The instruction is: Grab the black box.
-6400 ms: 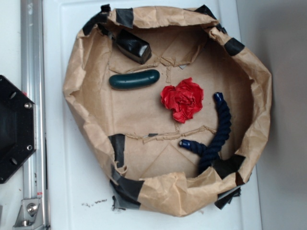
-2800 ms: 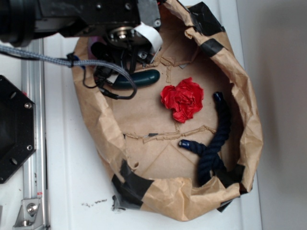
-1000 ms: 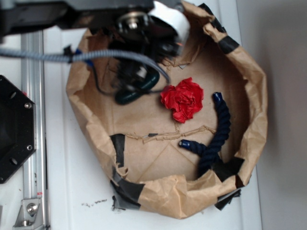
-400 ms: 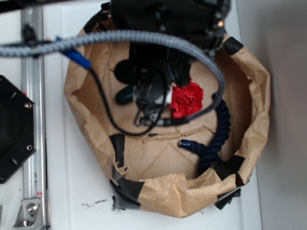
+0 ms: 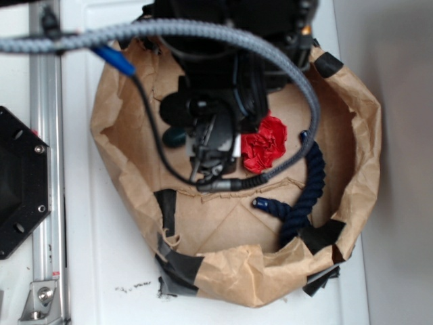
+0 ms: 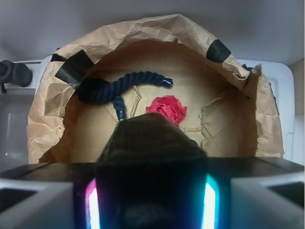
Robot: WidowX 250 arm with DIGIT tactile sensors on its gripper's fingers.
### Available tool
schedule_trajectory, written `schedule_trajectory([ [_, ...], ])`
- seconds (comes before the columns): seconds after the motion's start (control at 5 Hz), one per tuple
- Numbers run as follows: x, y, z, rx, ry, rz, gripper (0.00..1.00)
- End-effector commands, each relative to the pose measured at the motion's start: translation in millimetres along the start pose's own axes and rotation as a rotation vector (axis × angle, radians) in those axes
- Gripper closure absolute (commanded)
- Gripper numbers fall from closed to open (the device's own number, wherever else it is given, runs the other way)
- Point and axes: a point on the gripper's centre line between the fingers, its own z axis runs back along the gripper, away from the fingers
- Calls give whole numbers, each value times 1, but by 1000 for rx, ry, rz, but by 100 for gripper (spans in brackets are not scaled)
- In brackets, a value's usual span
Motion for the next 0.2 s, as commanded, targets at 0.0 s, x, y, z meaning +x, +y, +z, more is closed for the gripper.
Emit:
schedule_trajectory([
  [0.0, 10, -3, 10, 41, -23, -10, 100],
])
